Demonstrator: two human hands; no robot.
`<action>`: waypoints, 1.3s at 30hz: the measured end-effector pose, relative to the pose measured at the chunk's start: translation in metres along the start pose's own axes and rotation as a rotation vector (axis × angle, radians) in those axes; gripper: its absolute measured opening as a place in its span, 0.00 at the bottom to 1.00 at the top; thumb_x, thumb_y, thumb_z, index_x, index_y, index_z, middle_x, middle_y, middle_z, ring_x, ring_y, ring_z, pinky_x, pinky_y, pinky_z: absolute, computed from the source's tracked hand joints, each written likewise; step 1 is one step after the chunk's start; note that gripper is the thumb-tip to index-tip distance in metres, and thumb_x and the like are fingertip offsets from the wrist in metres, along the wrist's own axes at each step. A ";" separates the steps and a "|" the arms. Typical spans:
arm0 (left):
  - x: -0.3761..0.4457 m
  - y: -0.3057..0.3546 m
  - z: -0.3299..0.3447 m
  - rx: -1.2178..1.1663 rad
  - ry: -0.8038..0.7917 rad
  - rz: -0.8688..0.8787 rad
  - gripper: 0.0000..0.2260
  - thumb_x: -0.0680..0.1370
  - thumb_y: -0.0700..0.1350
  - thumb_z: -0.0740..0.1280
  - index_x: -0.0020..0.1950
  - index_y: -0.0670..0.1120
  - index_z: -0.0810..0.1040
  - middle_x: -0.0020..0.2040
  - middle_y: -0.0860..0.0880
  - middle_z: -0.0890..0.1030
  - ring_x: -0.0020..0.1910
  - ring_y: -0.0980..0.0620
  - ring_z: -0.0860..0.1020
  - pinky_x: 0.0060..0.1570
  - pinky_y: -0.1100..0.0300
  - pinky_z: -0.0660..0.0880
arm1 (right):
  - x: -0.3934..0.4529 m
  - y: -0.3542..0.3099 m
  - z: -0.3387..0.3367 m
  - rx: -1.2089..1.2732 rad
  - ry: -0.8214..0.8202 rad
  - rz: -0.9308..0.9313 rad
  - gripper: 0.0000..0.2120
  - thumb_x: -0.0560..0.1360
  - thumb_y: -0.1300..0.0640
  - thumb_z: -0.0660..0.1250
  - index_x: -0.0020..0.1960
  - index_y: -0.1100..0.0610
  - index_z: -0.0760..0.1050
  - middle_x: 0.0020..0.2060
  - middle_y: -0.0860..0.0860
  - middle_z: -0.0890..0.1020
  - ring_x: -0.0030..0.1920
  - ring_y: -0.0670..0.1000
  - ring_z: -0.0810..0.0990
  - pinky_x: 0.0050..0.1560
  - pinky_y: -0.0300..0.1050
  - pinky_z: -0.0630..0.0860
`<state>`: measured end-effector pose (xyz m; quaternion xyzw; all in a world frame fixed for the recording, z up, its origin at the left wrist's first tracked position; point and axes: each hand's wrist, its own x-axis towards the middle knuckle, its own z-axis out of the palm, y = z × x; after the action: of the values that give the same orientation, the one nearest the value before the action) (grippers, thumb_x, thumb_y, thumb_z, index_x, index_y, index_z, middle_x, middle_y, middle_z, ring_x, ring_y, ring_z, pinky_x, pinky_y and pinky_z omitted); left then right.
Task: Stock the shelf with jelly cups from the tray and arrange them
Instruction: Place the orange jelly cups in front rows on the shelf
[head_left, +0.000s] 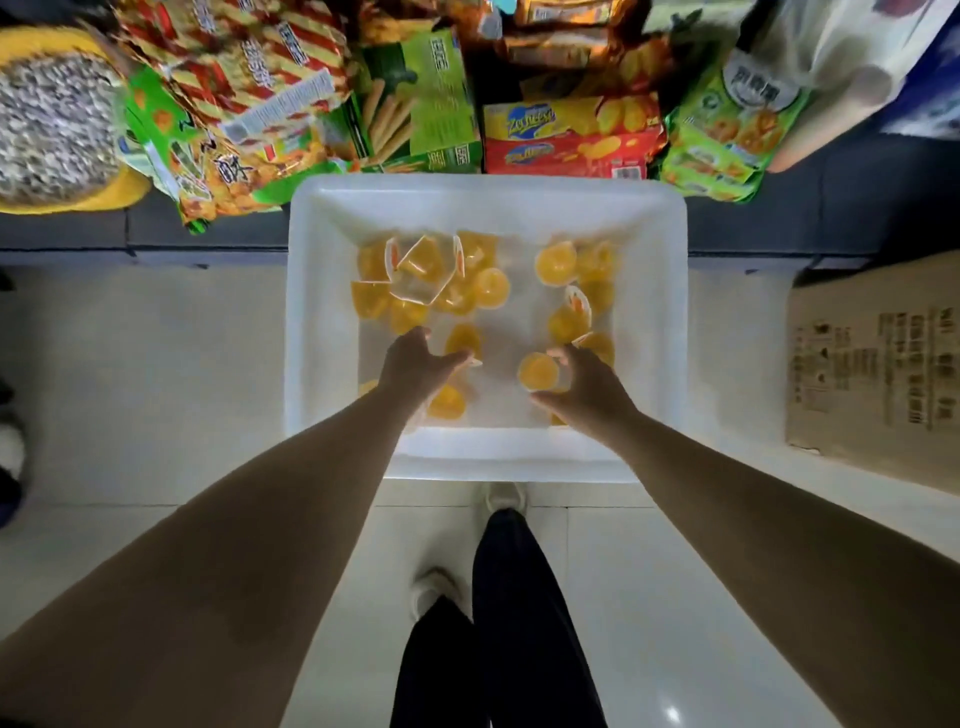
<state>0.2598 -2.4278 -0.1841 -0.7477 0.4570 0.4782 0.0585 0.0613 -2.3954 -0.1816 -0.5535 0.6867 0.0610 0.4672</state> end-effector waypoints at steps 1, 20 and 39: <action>0.011 0.000 0.006 -0.003 -0.004 -0.010 0.33 0.74 0.59 0.67 0.72 0.41 0.65 0.69 0.43 0.71 0.68 0.44 0.69 0.65 0.53 0.66 | 0.009 0.002 0.007 -0.013 0.011 -0.008 0.31 0.71 0.49 0.72 0.70 0.56 0.66 0.66 0.54 0.72 0.66 0.54 0.70 0.63 0.47 0.68; 0.046 0.001 0.026 -0.269 -0.069 -0.153 0.19 0.71 0.49 0.74 0.57 0.40 0.79 0.51 0.44 0.80 0.49 0.48 0.77 0.46 0.58 0.70 | 0.050 0.008 0.034 0.040 0.058 -0.017 0.24 0.71 0.53 0.73 0.65 0.59 0.72 0.60 0.55 0.77 0.60 0.56 0.75 0.56 0.46 0.71; -0.106 0.051 -0.090 -1.164 -0.189 -0.139 0.11 0.75 0.45 0.70 0.54 0.42 0.74 0.47 0.39 0.79 0.38 0.50 0.81 0.30 0.67 0.77 | -0.080 -0.062 -0.082 1.779 -0.100 0.192 0.16 0.75 0.60 0.67 0.60 0.66 0.72 0.50 0.58 0.80 0.55 0.54 0.80 0.51 0.43 0.81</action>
<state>0.2683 -2.4383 -0.0365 -0.6391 0.0624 0.7098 -0.2896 0.0607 -2.4116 -0.0523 0.0763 0.5023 -0.4309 0.7458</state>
